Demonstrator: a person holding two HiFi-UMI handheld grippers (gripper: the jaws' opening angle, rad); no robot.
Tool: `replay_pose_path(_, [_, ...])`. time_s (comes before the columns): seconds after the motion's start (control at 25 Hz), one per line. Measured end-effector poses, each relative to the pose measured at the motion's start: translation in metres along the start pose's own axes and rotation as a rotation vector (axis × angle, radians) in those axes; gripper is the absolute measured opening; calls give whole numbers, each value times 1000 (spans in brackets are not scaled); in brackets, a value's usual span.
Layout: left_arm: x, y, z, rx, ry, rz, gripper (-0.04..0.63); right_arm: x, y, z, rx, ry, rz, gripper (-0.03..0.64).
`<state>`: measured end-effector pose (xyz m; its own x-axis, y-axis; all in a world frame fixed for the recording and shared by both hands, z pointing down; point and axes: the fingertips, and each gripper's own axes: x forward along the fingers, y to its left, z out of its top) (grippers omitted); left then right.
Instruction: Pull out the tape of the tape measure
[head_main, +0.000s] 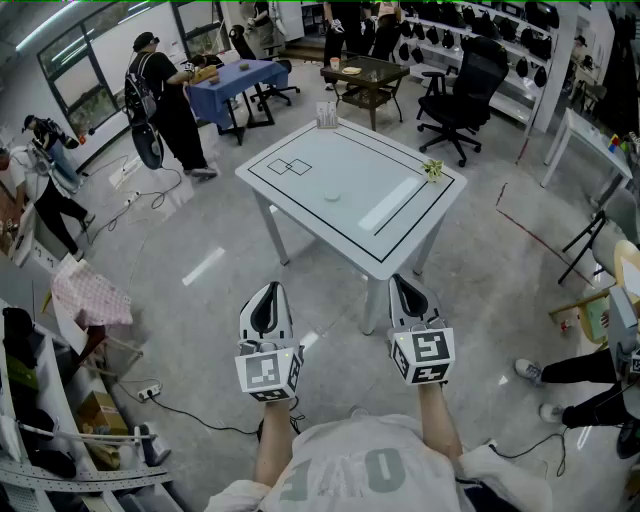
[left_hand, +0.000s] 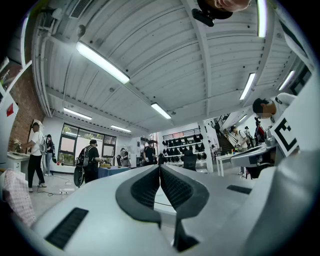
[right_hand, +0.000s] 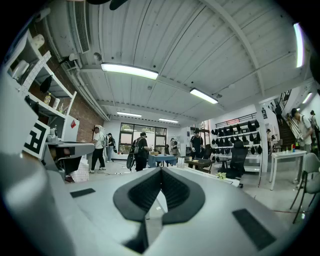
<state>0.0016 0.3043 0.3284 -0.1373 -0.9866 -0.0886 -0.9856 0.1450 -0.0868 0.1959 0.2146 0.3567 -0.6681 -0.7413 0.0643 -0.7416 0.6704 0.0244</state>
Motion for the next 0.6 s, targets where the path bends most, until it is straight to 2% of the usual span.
replay_pose_path(0.4, [-11,11,1,-22,11,14,29,-2,13,5,3,6,16,29])
replay_pose_path(0.6, [-16,7,1,-24,14,11,29,-7,12,6,38,-7,21,29])
